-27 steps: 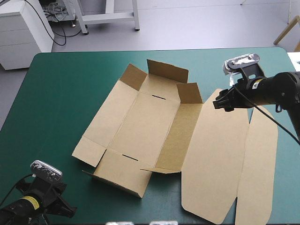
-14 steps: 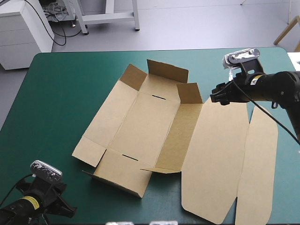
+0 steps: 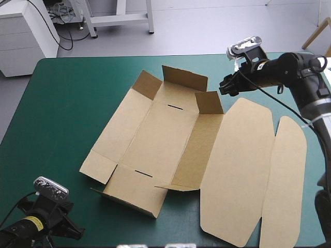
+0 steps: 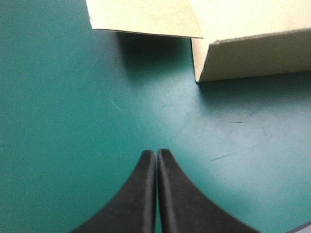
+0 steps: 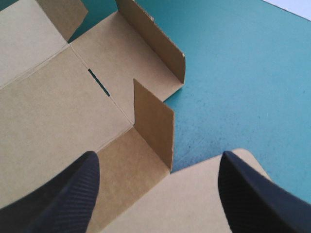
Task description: Fold the box
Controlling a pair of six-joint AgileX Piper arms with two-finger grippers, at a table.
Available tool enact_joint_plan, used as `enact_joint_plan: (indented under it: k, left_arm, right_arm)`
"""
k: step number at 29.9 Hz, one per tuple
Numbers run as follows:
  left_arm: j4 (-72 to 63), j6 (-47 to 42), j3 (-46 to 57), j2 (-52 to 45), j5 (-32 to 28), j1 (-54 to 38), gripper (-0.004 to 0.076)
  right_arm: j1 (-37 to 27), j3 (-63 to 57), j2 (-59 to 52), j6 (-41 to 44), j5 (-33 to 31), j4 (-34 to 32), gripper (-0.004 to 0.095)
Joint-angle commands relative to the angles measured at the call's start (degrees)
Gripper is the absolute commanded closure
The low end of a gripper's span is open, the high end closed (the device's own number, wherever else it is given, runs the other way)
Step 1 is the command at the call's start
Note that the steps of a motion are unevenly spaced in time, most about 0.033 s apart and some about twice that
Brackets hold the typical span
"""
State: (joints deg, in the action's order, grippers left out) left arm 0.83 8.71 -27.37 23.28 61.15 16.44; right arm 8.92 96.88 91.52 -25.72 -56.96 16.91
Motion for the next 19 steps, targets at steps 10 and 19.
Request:
enact_joint_plan:
  k: [10, 19]
  left_arm:
    - [0.0, -0.4, -1.3, 0.4, -2.2, 0.1, 0.0734]
    - [0.1, -0.4, -1.3, 0.4, 0.5, 0.1, 0.0734]
  right_arm:
    - [-0.3, 11.1, 15.5, -15.2, 1.7, 5.3, 0.0265]
    - [0.9, 11.2, 21.4, -22.9, -0.2, 6.8, 0.0360]
